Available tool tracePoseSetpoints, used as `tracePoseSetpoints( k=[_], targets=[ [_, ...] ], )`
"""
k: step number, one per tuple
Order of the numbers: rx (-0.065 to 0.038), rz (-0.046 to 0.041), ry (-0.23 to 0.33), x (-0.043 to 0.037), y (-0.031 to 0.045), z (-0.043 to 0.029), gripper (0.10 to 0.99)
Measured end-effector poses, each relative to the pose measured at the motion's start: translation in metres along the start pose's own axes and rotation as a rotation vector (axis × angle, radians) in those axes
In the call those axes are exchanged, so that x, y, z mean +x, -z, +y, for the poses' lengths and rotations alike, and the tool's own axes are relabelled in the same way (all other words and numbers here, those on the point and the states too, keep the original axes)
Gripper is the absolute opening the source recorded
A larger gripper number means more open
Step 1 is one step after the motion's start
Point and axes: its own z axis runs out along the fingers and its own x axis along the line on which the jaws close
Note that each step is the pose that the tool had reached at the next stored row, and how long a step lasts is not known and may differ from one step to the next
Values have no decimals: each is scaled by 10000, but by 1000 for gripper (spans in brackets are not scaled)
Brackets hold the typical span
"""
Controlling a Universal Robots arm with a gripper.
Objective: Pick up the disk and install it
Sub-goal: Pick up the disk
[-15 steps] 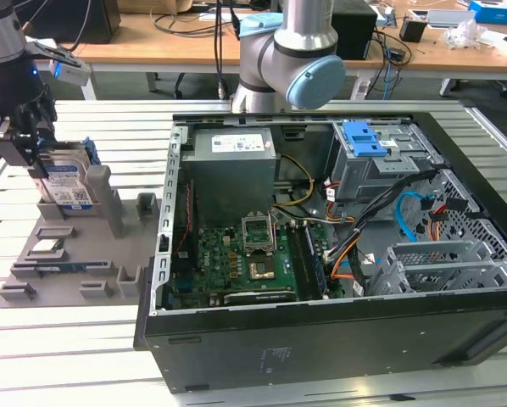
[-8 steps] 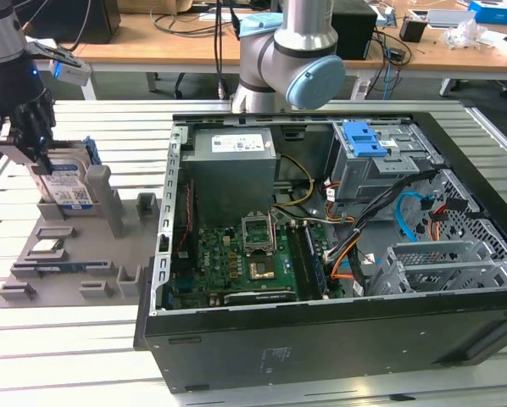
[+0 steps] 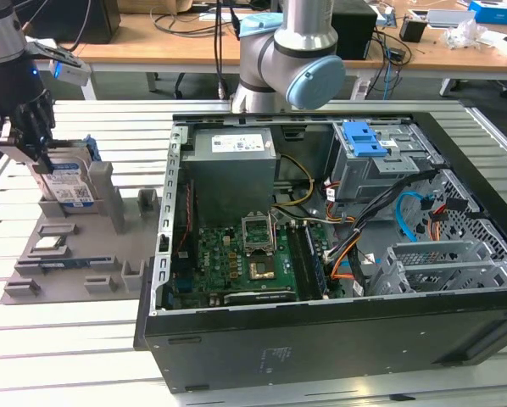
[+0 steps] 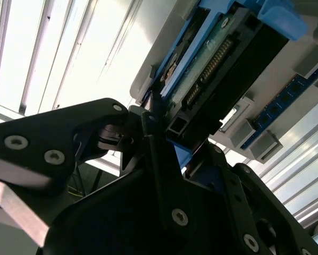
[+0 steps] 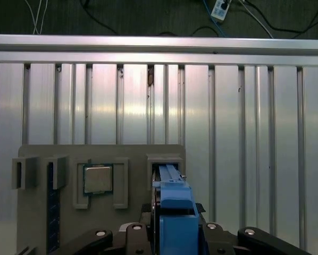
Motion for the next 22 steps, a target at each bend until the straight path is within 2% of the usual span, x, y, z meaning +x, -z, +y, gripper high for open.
tracePoseSetpoints(
  k=[9, 22],
  targets=[
    [2, 1, 0, 0, 3, -1, 369],
    [0, 1, 0, -7, 143, 4, 369]
  ],
)
